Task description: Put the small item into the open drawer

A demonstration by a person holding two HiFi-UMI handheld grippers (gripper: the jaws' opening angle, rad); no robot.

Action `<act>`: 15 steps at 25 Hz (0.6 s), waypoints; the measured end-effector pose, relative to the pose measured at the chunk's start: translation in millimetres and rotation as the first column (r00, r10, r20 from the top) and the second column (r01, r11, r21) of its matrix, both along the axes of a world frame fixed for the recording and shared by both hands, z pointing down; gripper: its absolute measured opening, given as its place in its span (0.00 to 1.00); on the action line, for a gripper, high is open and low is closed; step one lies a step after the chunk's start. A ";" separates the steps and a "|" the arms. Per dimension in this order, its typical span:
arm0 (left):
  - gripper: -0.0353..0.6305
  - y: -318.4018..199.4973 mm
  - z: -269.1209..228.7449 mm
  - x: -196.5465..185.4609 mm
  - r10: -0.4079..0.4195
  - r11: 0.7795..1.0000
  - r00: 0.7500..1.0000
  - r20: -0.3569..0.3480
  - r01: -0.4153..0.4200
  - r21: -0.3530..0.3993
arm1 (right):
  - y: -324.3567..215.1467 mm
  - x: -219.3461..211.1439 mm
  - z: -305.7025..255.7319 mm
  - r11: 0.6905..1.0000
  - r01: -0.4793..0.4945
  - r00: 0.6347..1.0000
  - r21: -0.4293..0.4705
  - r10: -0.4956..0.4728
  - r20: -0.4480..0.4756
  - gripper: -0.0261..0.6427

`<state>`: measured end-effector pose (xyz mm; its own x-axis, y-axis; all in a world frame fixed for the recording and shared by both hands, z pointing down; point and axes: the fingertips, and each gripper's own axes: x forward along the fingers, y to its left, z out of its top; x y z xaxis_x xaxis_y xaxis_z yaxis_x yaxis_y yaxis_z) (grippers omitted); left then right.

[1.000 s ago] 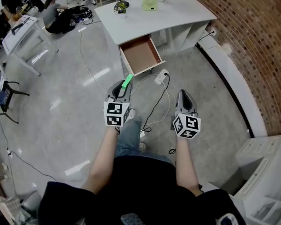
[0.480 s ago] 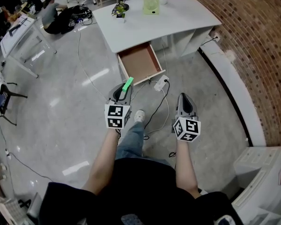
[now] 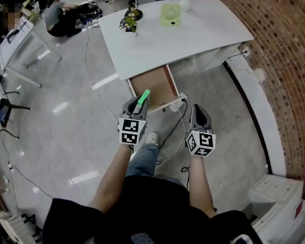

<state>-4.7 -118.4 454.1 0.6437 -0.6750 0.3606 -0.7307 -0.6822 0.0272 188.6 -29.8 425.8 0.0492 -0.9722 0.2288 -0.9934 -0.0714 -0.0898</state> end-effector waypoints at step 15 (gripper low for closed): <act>0.19 -101.2 43.9 50.7 0.022 0.994 1.000 0.001 -0.022 -0.111 | -153.7 8.0 39.1 0.987 0.125 0.992 -0.097 -0.125 -0.003 0.04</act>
<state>46.1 -219.6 498.0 0.6568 -0.6166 0.4340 -0.7158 -0.6908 0.1018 196.5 -183.6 464.9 -0.0688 -0.9443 0.3217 -0.9958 0.0455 -0.0795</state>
